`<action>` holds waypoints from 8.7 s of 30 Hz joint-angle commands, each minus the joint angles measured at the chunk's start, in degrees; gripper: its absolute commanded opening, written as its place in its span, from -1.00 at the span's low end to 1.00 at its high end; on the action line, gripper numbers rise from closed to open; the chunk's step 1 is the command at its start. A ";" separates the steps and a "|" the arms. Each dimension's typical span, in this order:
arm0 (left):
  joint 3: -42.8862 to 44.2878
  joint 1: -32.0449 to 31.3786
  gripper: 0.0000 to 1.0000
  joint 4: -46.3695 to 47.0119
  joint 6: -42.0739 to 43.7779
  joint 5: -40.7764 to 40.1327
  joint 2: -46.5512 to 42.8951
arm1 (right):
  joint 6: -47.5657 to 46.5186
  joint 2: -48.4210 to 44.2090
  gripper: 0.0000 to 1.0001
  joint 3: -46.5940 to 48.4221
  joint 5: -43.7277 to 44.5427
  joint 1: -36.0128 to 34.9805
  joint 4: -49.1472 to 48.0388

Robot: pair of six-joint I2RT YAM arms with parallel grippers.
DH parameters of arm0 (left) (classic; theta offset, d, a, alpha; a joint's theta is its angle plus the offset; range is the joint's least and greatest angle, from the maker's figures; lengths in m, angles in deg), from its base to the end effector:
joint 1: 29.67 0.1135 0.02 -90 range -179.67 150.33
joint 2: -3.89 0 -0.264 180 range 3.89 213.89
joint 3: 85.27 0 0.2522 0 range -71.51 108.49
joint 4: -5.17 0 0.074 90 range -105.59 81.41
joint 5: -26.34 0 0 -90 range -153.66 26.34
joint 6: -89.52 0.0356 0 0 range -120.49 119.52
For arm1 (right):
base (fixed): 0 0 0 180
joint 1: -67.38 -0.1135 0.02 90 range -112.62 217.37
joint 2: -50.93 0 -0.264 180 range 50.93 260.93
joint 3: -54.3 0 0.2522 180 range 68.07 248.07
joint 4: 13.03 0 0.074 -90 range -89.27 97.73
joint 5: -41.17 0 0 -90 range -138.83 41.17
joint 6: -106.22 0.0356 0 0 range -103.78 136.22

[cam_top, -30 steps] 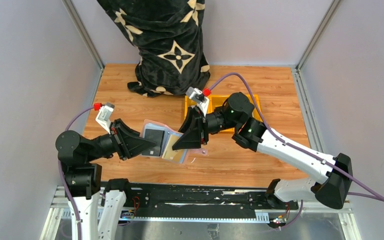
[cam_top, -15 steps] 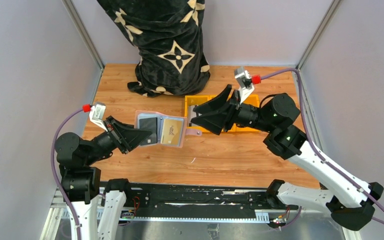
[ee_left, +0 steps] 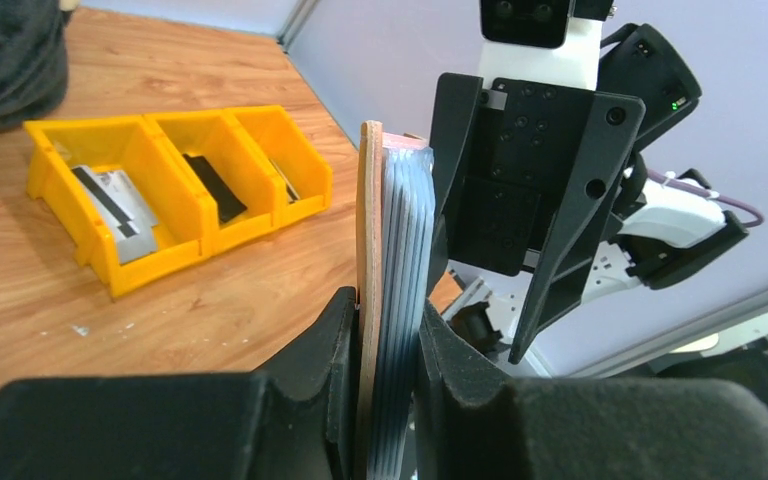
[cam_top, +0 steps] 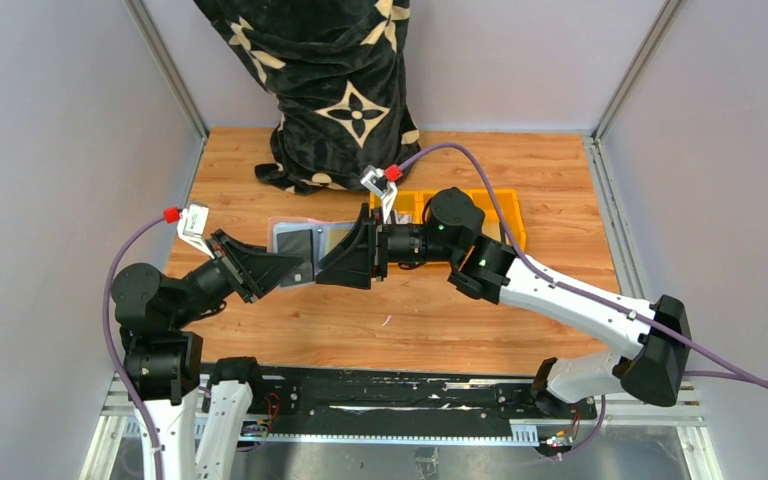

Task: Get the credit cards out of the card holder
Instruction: Remove the credit card from the card holder.

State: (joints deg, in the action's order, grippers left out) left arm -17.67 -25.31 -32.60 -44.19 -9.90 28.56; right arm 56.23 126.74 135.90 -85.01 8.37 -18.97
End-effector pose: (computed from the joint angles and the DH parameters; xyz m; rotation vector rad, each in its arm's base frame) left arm 0.0614 -0.0241 0.4040 0.1435 1.6453 -1.2214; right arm 0.1399 0.2738 0.4158 -0.8804 1.4439 1.7997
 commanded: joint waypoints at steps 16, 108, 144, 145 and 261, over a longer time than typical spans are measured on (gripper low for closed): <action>-2.98 -0.09 -0.22 14.70 -15.30 10.38 -0.76 | 10.03 5.39 -0.24 0.31 -2.64 -0.43 -15.57; -0.81 -0.49 -0.57 15.10 -13.83 8.60 -2.34 | 30.22 9.02 -0.10 -9.43 9.64 1.87 -43.46; -0.68 -0.49 -0.36 13.74 -15.06 14.74 -2.27 | 14.03 4.85 -1.00 -2.18 -5.11 1.82 -22.08; -0.72 -0.49 -0.40 13.78 -15.14 14.79 -2.27 | 13.97 4.68 -1.00 -2.24 -5.72 1.98 -22.05; -0.26 -0.49 -0.66 14.05 -11.72 16.20 -2.08 | 20.44 1.89 -1.00 -7.51 -9.47 6.36 -31.20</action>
State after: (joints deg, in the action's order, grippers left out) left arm -20.14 -25.42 -19.57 -56.17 4.94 26.99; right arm 76.56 129.23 129.06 -94.89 14.12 -48.53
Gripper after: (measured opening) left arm 0.232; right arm 0.004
